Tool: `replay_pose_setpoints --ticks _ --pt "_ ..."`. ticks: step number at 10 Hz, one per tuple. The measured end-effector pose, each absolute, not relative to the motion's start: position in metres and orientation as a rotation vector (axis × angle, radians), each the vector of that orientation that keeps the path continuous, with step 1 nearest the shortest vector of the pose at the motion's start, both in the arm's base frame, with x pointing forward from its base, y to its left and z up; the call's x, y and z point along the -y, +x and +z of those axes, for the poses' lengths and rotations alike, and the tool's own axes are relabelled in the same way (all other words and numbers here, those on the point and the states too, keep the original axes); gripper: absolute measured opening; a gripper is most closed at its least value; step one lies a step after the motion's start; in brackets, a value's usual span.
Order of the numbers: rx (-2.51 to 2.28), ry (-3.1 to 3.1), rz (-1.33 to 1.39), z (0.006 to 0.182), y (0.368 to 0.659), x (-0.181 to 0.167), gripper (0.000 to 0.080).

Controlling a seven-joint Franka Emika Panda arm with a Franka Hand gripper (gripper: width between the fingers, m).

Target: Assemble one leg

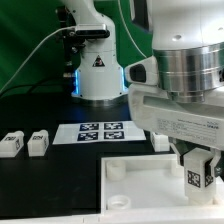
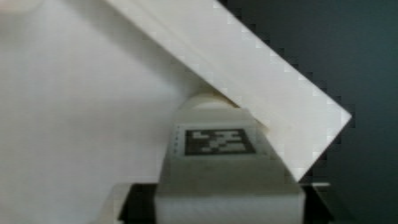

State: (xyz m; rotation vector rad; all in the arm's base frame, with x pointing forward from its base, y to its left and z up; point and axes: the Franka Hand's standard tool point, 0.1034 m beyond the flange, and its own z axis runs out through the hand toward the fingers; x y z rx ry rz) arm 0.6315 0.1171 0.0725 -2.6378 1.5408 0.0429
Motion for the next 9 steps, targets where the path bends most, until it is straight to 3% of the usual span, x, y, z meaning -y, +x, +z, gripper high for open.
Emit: replay_pose_setpoints --ticks 3,6,7,8,9 --pt "-2.276 -1.973 0.12 0.0705 0.6323 -0.1169 0.0292" --pt "-2.273 -1.958 0.134 0.0701 0.6319 -0.1169 0.0292" --pt "-2.264 -1.968 0.132 0.0698 0.6319 -0.1173 0.0458" --pt "-2.015 -2.196 0.08 0.0708 0.635 -0.1184 0.0458" --pt "-1.784 -2.379 0.05 0.0703 0.6348 -0.1197 0.0599"
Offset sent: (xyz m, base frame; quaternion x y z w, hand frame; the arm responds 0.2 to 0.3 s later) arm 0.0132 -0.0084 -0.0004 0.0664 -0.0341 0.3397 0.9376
